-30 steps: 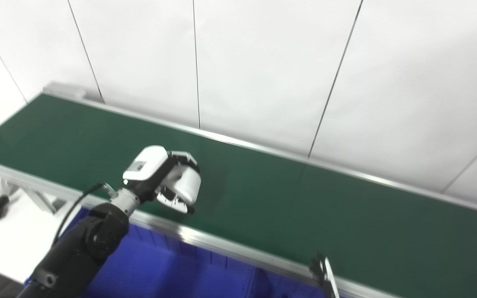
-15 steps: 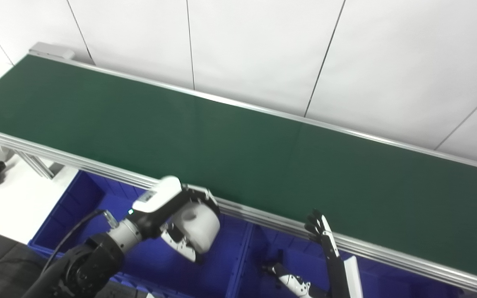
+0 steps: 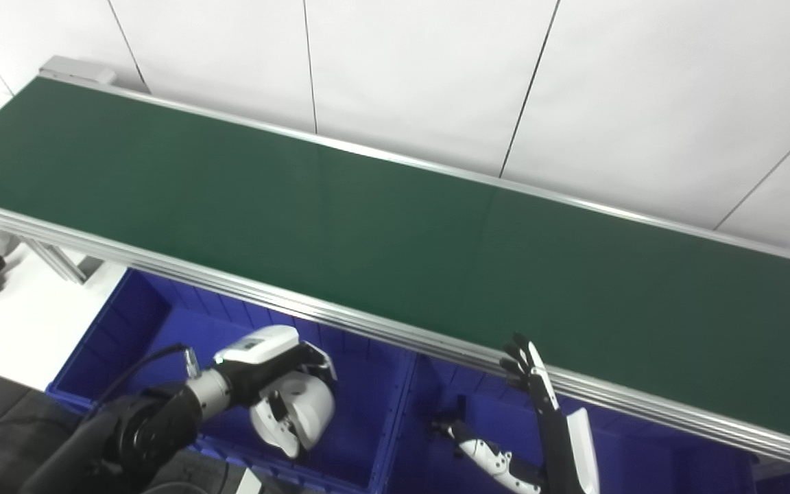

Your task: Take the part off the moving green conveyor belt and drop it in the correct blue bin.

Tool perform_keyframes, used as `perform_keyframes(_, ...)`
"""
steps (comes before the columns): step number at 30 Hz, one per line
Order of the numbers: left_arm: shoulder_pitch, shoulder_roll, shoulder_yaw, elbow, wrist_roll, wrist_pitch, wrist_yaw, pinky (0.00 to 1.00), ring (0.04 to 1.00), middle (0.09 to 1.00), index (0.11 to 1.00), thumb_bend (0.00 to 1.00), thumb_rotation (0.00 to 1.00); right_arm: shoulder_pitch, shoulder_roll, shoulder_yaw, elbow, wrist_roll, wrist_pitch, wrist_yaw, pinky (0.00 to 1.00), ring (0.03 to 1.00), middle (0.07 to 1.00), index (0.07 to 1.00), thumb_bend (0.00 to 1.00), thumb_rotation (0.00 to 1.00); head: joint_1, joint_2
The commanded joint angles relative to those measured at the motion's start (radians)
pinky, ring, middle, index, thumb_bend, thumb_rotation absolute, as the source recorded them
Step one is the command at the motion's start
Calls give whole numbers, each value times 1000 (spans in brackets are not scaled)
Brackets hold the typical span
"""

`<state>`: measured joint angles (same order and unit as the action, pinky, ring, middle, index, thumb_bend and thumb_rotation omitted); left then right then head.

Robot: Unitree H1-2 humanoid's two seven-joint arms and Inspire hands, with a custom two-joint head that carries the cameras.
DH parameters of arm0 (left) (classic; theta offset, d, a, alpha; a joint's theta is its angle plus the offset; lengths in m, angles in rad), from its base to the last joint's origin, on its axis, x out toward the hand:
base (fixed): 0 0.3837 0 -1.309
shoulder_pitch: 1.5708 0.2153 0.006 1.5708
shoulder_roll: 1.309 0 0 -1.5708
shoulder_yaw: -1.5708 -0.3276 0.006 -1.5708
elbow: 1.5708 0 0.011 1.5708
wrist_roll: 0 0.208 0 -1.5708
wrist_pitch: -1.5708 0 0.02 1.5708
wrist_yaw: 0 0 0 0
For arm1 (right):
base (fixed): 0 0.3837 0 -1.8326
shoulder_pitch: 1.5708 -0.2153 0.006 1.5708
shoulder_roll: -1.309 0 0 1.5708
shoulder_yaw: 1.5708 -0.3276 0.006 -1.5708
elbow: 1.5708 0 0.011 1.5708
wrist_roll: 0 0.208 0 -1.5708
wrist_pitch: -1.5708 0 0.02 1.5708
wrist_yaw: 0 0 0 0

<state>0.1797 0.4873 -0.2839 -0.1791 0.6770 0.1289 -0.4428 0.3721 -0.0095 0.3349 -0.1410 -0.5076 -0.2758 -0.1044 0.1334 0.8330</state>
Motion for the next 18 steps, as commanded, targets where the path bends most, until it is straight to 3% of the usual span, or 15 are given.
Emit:
perform_keyframes(1,-30,3,-8,-21,87,87,-19,661,762,804,829,624,25,4,13,8,-39,-8,-4,-2,775,838,893,956,683,439,3,2)
perform_keyframes(5,-43,-5,-25,-31,161,155,-39,849,952,978,963,676,191,9,16,8,-42,-5,-5,-1,778,839,893,955,684,441,2,-3)
perform_keyframes(10,-34,-17,-20,-51,180,159,-25,953,998,1000,997,746,319,14,19,7,-47,-12,-7,-3,779,840,892,955,680,437,-10,-4)
perform_keyframes(15,8,-68,72,-74,-38,44,64,898,1000,1000,990,782,281,18,10,4,-54,-10,6,11,793,855,902,963,678,437,-51,-22)
perform_keyframes(18,30,-116,121,-104,-259,-12,55,873,1000,1000,994,780,280,26,3,1,-58,-2,15,22,800,864,907,965,686,419,-93,-36)
